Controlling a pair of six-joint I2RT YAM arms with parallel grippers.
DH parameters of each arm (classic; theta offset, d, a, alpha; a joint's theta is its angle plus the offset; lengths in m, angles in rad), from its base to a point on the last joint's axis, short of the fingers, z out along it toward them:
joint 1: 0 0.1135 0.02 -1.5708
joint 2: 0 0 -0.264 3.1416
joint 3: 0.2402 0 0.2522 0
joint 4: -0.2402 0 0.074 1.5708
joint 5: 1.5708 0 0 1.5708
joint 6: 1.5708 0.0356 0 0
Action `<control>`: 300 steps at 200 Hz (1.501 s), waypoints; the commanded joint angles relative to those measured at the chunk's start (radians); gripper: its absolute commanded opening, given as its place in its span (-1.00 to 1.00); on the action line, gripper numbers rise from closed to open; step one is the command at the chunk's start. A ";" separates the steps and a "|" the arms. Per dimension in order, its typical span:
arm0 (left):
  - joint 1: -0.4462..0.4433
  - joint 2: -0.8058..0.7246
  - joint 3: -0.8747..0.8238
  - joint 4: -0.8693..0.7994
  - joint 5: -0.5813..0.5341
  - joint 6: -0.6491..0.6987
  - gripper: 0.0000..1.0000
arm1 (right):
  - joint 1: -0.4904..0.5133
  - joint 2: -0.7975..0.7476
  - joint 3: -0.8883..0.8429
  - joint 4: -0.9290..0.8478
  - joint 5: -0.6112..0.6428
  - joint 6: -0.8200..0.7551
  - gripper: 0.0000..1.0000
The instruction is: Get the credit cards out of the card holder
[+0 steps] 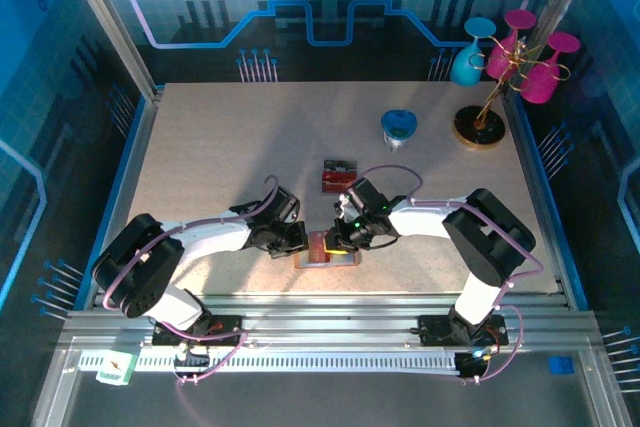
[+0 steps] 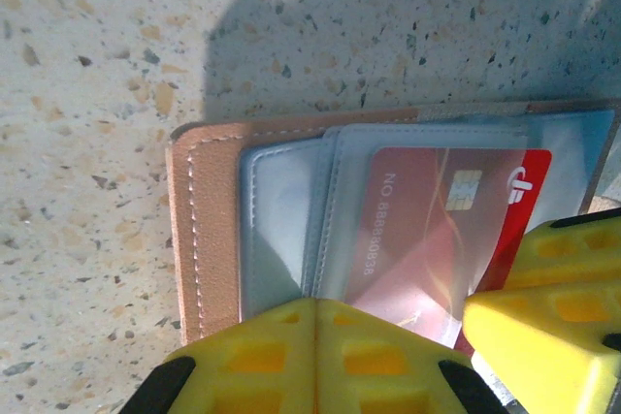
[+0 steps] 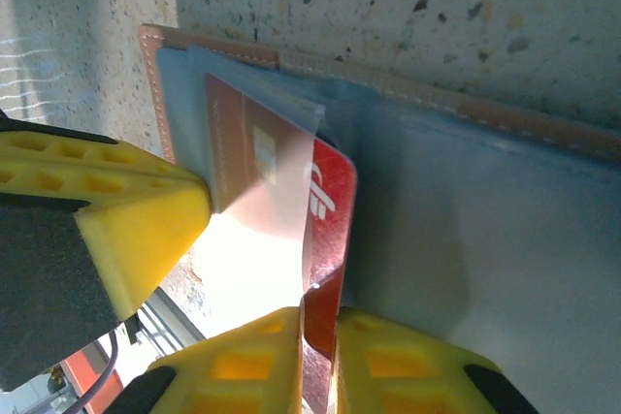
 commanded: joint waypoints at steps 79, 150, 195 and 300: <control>-0.002 -0.002 0.004 -0.114 -0.057 0.040 -0.87 | -0.032 -0.051 -0.009 -0.067 0.005 -0.042 -0.75; -0.001 -0.038 0.006 -0.100 -0.042 0.023 -0.88 | -0.040 -0.050 -0.009 -0.088 -0.004 -0.059 -0.75; -0.002 -0.111 0.012 -0.064 -0.030 -0.005 -0.68 | -0.039 -0.048 -0.015 -0.074 -0.010 -0.052 -0.75; -0.044 -0.003 0.006 0.058 0.031 -0.056 -0.64 | -0.031 -0.046 -0.004 -0.079 -0.012 -0.055 -0.75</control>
